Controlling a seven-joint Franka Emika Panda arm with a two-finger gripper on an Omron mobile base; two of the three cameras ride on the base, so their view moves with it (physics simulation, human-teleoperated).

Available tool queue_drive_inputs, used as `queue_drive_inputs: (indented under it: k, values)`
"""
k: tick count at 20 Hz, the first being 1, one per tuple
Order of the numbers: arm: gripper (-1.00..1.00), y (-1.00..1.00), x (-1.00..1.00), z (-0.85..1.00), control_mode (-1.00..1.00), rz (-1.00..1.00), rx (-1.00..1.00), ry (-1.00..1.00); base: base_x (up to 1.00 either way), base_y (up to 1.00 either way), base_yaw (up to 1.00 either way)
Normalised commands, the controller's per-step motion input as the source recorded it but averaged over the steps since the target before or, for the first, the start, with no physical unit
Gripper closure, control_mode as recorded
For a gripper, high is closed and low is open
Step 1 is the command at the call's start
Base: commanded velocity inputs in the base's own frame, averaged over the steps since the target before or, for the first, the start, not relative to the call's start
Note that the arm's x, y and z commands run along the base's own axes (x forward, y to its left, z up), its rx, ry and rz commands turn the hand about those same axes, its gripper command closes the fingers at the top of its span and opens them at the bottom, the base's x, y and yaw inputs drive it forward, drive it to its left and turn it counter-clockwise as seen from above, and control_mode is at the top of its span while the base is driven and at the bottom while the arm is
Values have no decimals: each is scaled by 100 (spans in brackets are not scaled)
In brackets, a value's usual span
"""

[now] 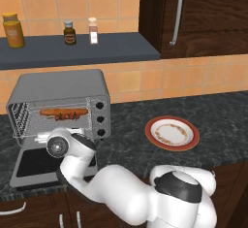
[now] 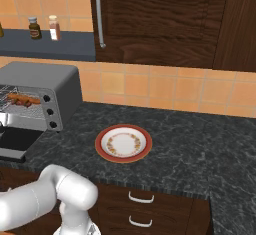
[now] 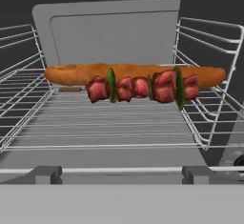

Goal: Pick up the kebab skewer and baguette bread, and place them inside the toaster oven. Close the toaster oven door and start by setting the timer.

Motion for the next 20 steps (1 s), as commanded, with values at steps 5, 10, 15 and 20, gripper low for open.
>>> queue_drive_inputs:
  k: [5,10,15,20]
  values:
    - [-100,0,22,0,-100,0,0,0,0,0,0]
    - [-100,0,26,0,-100,0,0,0,0,0,0]
    - [-100,0,29,0,-100,0,0,0,0,0,0]
    - [-100,0,29,0,-100,0,0,0,0,0,0]
